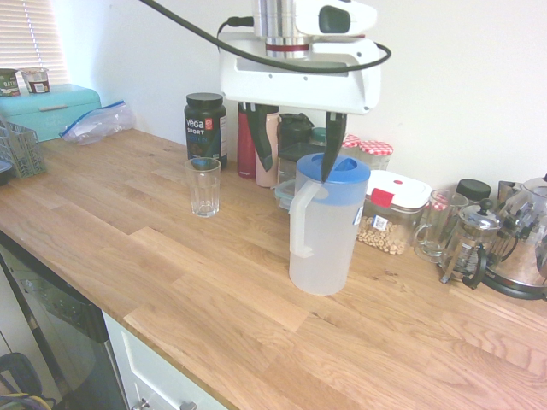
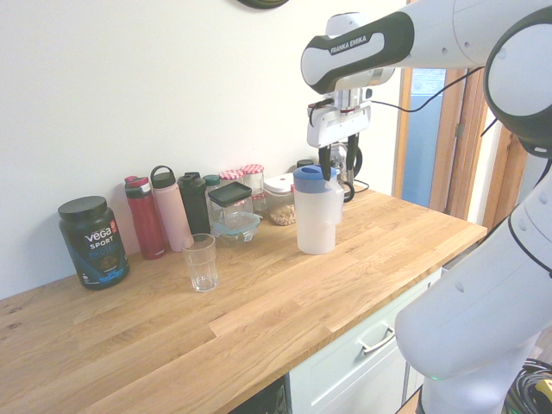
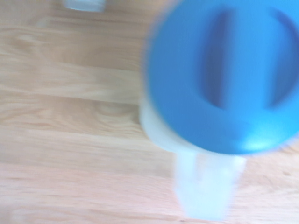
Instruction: Pour me some water
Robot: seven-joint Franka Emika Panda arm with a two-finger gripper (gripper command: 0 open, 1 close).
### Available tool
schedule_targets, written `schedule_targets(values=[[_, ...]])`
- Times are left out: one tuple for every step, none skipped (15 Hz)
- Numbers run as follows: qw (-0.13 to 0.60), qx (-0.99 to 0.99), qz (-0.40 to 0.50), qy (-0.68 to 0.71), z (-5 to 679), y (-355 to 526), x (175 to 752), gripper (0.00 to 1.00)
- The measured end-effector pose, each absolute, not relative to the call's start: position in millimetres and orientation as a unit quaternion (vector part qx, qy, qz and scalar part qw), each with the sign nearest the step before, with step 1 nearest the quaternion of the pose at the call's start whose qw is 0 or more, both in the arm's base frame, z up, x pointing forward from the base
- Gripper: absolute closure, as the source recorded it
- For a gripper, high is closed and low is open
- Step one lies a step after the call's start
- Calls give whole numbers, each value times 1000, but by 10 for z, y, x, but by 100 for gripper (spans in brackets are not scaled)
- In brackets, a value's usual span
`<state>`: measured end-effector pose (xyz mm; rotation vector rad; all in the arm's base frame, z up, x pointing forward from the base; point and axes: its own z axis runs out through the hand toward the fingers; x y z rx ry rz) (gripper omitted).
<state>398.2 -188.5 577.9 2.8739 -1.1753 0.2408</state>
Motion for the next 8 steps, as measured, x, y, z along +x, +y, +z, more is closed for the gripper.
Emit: schedule_targets(values=[[12,921,74,-383,5702,-1955,4019,0],[10,919,70,-388,5600,-2019,4075,0],[7,918,65,-391,5490,-2059,4143,0],[4,917,61,-393,5367,-2083,4229,0],[2,918,57,-393,5249,-2089,4313,0],[1,918,55,-392,5159,-2081,4384,0],[1,918,54,-392,5098,-2063,4439,0],[0,917,57,-395,5070,-2036,4482,0]])
